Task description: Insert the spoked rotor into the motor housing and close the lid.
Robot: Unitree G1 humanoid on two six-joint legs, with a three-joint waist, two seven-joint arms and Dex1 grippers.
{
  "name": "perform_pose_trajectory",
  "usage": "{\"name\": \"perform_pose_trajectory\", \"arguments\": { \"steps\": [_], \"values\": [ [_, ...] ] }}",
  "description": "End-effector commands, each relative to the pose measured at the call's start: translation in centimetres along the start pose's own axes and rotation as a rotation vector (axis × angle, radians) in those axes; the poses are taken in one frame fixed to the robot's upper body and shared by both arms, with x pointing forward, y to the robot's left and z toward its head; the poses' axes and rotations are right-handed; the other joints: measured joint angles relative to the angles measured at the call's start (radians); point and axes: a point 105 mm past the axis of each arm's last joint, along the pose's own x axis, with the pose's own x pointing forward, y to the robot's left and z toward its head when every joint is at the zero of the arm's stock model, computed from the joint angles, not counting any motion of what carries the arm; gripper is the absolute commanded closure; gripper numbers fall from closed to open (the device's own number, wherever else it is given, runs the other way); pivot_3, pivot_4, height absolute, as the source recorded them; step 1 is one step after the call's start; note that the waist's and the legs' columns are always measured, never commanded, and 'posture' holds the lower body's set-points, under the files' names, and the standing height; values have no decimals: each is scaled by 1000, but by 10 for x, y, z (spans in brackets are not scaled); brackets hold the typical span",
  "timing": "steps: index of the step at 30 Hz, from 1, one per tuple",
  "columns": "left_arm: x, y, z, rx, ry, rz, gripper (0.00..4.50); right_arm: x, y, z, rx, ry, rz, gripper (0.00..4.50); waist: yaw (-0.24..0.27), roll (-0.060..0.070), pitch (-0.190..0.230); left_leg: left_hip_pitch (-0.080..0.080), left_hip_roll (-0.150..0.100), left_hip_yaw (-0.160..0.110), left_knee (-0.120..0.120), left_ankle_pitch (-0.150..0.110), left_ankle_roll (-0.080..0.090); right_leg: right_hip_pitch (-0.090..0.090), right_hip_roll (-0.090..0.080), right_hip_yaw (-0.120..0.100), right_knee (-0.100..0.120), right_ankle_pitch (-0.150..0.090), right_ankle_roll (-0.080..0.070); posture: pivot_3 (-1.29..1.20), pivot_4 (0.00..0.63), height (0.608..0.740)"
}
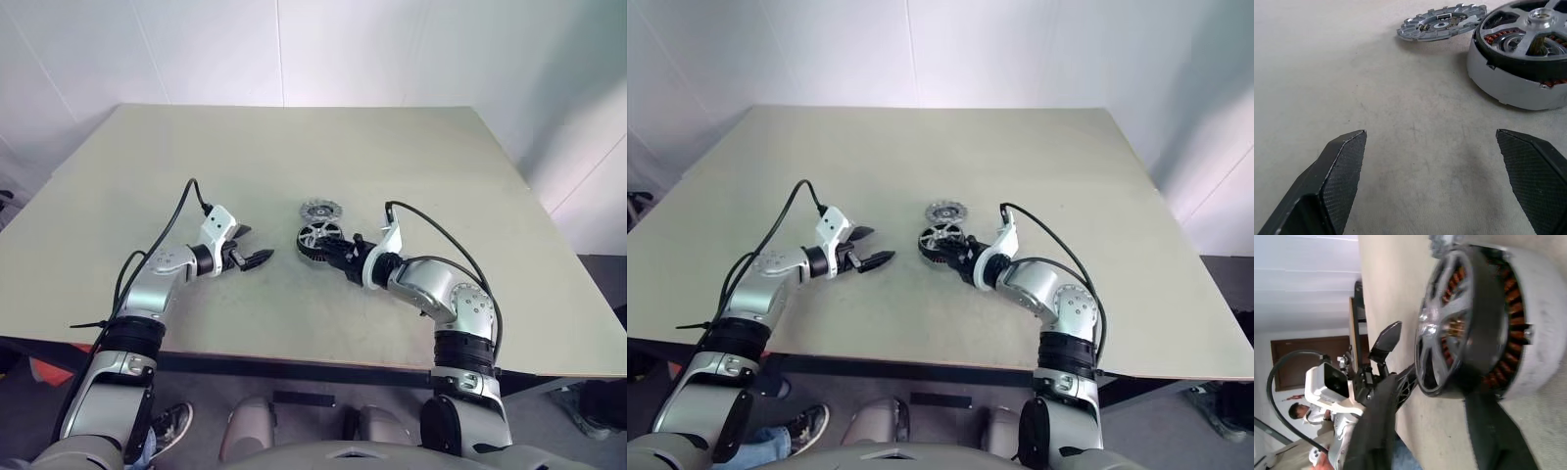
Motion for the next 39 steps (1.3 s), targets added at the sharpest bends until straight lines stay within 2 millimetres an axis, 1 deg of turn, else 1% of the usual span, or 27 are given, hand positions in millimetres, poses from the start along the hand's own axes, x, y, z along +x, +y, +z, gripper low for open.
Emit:
{"name": "perform_pose_trajectory", "arguments": {
  "steps": [1, 4, 8, 10, 12, 15, 16, 18, 20, 21, 25, 26, 27, 30, 31, 32, 33, 35, 36, 39],
  "values": [
    [-1, 2, 13, 37, -32, 5, 0, -10, 19, 12, -72, -55, 46, 1090, 0, 0, 0, 0, 0, 0, 0, 0, 0, 0, 0, 0, 0, 0, 0, 0, 0, 740],
    [1, 2, 13, 37, -35, 2, 0, -18, 24, 18, -126, -81, 43, 1090, 3, 0, 0, 0, 0, 0, 2, 0, 0, 1, 0, 0, 0, 1, 1, 0, 0, 740],
    [1, 2, 14, 39, -36, 0, 0, -32, 36, 28, -214, -116, 60, 1090, 3, 0, 0, -1, 0, -1, 2, 0, 0, 1, 0, 0, 0, 1, 2, 0, 0, 740],
    [1, 2, 14, 41, -36, -1, 0, -36, 36, 30, -278, -119, 35, 1090, 3, 0, 0, -1, 0, -1, 2, 0, 0, 1, 0, 0, 0, 1, 2, 0, 0, 740],
    [2, 2, 15, 42, -37, -3, 0, -39, 36, 33, -375, -127, -4, 1090, 3, 0, 0, -1, 0, -1, 3, 0, 0, 1, 0, 0, 0, 1, 2, 0, 0, 740],
    [4, 1, 15, 43, -38, -7, 0, -39, 43, 37, -628, -159, -37, 1090, 4, -1, 0, -2, 0, -1, 3, 0, 0, 1, 0, 0, 0, 1, 2, 0, 0, 740],
    [4, 1, 15, 43, -38, -8, 0, -38, 44, 37, -682, -161, -40, 1090, 4, -1, 0, -2, 0, -2, 3, 0, 0, 1, 0, 0, 0, 1, 2, 0, 0, 740],
    [6, 1, 16, 44, -40, -13, 0, -23, 40, 32, -871, -131, -71, 1090, 4, -1, 0, -2, 0, -2, 3, 0, 0, 1, 0, 0, 0, 1, 3, 0, 0, 740],
    [8, 1, 18, 48, -42, -17, 0, -7, 33, 28, -990, -93, -90, 1090, 4, -1, -1, -2, 0, -2, 4, 0, 0, 1, 1, 0, 0, 1, 3, 0, 0, 740],
    [8, 1, 18, 49, -43, -17, 0, -2, 30, 27, -1021, -86, -95, 1090, 4, -1, -1, -2, 1, -2, 4, 0, 0, 1, 1, 0, 0, 1, 2, 0, 0, 740],
    [7, 3, 19, 53, -44, -10, 0, 19, 17, 24, -1108, -55, -109, 1090, 5, -1, -1, -4, 0, -3, 5, 0, 0, 1, 1, 0, 0, 3, 0, 0, 0, 740],
    [7, 3, 19, 53, -44, -9, 0, 22, 14, 22, -1115, -48, -105, 1090, 6, -1, -1, -5, 0, -3, 5, 0, 1, 0, 1, 0, 0, 5, -4, 0, 0, 740],
    [6, 4, 19, 52, -43, -7, 0, 25, 10, 19, -1116, -34, -105, 1090, 6, -1, -1, -5, 0, -3, 6, -1, 2, 0, 1, 0, 0, 5, -5, 0, 0, 740],
    [3, 5, 17, 49, -40, 1, 0, 33, -12, 9, -1106, 17, -135, 1090, 4, -3, -2, -5, 0, -3, 6, -2, 3, 0, 1, 0, 0, 5, -6, 0, 0, 740],
    [2, 5, 16, 49, -39, 4, 0, 33, -19, 9, -1117, 19, -158, 1090, 2, -4, -2, -4, 0, -3, 6, -2, 3, 1, 1, 0, 0, 5, -6, 0, 0, 740],
    [2, 6, 16, 48, -40, 6, 0, 33, -21, 11, -1126, 11, -168, 1090, -1, -5, -3, -3, 1, -3, 6, -2, 3, 2, 1, 0, 0, 5, -6, 0, 0, 740],
    [2, 6, 16, 48, -41, 9, 0, 32, -19, 13, -1126, -4, -159, 1090, -2, -5, -3, -1, 1, -3, 6, -2, 3, 3, 1, 0, 0, 5, -6, 0, 0, 740],
    [3, 6, 17, 47, -43, 10, 0, 27, -3, 20, -1128, -49, -108, 1090, -4, -6, -3, 3, 1, -3, 6, -2, 3, 7, 1, 0, -1, 4, -4, 0, 0, 740],
    [4, 6, 17, 47, -44, 9, 0, 23, 9, 24, -1138, -77, -72, 1090, -4, -6, -3, 5, 1, -3, 6, -2, 3, 9, 1, 0, -1, 2, -1, 0, 0, 740],
    [8, 4, 18, 45, -49, 5, 0, 11, 42, 31, -1188, -146, 36, 1090, -2, -6, -3, 4, 1, -3, 7, -2, 3, 10, 1, 0, -2, 3, -1, 0, 0, 740]
  ]
}}
